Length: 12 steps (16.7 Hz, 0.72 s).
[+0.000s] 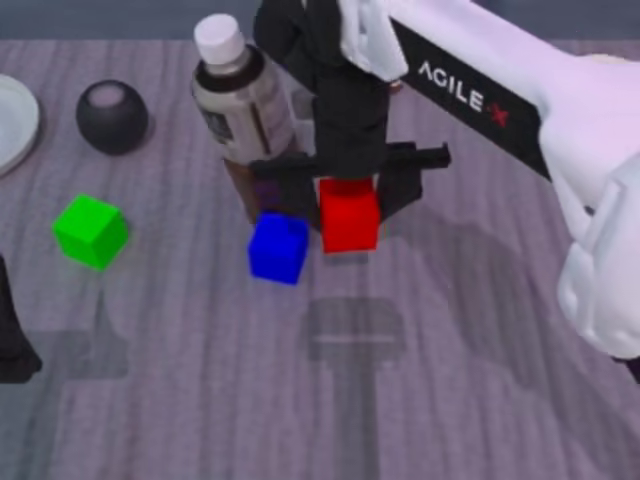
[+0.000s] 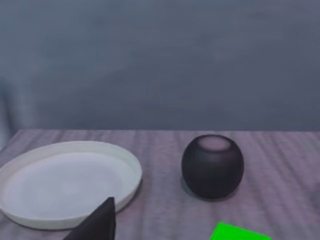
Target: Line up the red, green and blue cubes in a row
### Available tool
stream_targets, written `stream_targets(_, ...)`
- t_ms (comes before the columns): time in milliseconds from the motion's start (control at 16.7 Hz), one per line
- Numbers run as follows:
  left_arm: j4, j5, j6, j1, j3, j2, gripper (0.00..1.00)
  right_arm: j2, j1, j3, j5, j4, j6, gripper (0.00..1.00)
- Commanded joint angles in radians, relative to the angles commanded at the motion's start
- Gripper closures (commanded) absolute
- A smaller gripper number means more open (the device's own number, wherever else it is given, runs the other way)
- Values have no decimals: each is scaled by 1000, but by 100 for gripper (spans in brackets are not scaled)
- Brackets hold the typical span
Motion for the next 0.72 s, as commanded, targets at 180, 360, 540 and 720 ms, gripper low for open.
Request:
stream_targets(180, 0, 0, 0, 0, 0, 0, 0, 26, 132, 74, 6, -44, 195, 100)
stream_targets(360, 0, 0, 0, 0, 0, 0, 0, 35, 215, 119, 12, -67, 298, 100)
stream_targets(540, 0, 0, 0, 0, 0, 0, 0, 36, 228, 125, 13, -70, 313, 100)
stream_targets(720, 0, 0, 0, 0, 0, 0, 0, 32, 225, 119, 11, -65, 313, 100)
